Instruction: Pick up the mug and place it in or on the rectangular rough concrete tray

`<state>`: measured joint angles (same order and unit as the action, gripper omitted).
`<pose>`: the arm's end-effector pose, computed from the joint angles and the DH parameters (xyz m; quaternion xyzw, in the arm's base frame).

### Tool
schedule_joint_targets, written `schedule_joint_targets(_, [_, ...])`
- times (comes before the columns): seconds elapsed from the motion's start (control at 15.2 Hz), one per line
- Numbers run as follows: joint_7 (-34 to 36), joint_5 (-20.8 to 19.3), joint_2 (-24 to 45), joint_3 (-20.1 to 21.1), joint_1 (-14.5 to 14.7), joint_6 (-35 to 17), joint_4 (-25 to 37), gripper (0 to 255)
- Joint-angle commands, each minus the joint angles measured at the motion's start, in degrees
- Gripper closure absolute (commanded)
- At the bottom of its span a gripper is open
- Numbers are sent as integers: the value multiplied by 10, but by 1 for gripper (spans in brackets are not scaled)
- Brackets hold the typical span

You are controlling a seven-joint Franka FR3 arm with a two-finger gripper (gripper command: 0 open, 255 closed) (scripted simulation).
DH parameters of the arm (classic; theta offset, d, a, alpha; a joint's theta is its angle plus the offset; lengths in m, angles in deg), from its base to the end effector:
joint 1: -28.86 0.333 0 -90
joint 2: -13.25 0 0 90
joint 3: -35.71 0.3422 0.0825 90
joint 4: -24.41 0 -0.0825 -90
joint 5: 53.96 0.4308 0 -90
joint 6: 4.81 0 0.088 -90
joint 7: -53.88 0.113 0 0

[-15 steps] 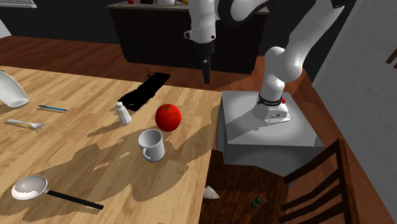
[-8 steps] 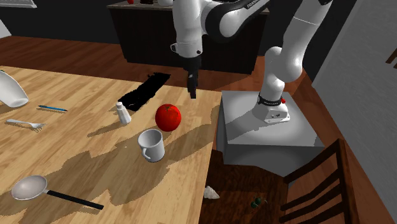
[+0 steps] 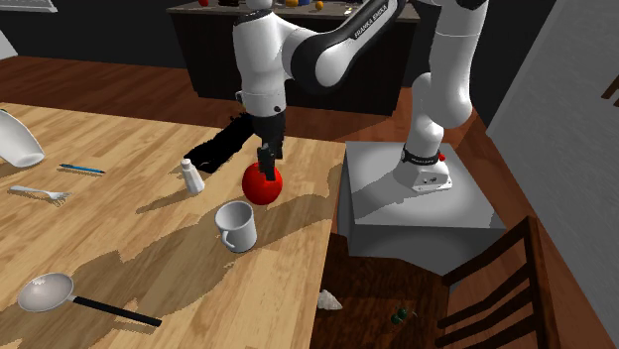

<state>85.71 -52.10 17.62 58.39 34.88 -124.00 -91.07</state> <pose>0.5350 0.2915 0.4147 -0.9989 0.0357 0.0171 0.0234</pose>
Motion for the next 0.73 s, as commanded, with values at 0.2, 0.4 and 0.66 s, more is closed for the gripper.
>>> schedule_joint_targets(0.2, [62, -51, 106, 5, 29, -13, 103, 0])
schedule_joint_targets(0.4, [93, -80, 172, 1, 53, -9, 178, 0])
schedule_joint_targets(0.66, [105, -93, 205, -5, 66, -18, 205, 0])
